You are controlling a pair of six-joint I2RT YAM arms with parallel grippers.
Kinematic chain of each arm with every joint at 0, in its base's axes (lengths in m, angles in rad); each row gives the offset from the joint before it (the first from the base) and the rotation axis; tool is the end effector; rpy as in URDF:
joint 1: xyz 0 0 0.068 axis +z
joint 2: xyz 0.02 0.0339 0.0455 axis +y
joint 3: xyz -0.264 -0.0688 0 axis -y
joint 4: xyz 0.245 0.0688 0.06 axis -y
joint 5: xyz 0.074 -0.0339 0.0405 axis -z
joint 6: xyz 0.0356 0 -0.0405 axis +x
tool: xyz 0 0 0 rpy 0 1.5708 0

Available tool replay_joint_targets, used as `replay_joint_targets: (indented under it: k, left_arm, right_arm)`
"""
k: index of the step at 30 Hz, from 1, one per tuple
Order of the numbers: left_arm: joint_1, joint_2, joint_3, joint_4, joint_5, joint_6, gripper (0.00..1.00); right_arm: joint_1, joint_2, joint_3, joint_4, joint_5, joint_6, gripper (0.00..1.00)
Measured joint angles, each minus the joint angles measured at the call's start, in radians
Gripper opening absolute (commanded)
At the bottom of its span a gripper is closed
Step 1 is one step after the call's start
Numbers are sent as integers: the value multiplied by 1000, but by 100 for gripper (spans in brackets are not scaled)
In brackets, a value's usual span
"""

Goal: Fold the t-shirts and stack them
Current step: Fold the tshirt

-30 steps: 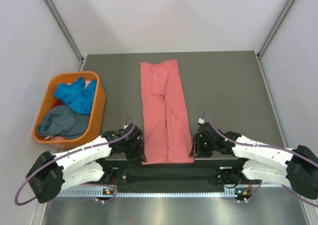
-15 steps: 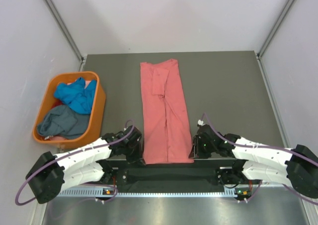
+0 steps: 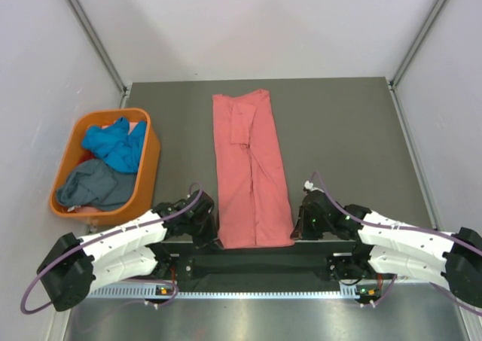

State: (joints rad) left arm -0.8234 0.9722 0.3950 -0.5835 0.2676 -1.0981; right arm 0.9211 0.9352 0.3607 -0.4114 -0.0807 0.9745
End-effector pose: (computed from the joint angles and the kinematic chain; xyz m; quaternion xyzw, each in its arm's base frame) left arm 0.0967 -0.1182 0.1488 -0.1059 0.9649 -0.2402 0.0086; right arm 0.0957 0.1307 0.1519 0.0139 0.9567 0.2565 0.1367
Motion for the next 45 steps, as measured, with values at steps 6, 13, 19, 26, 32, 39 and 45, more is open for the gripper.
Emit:
replay_joint_targets:
  k: [6, 13, 19, 26, 32, 39, 45]
  left_arm:
    - [-43, -56, 4, 0, 1, -58, 0]
    - [-62, -42, 11, 27, 5, -91, 0]
    - [-62, 3, 115, 2, -40, -76, 0]
    - [-15, 143, 269, 6, -102, -22, 0]
    - [122, 313, 408, 7, -113, 75, 0]
    - [292, 511, 650, 12, -123, 235, 0]
    - [393, 671, 830, 16, -108, 329, 0]
  right_arm:
    - [0, -26, 0, -19, 12, 7, 0]
    - [1, -50, 14, -56, 34, 6, 0]
    - [1, -25, 109, -105, 80, -28, 0]
    - [-12, 124, 294, -139, 138, -145, 0]
    - [-69, 314, 476, -140, 156, -272, 0]
    - [-191, 562, 692, -132, 154, -416, 0]
    - [-251, 746, 899, -135, 142, -494, 0]
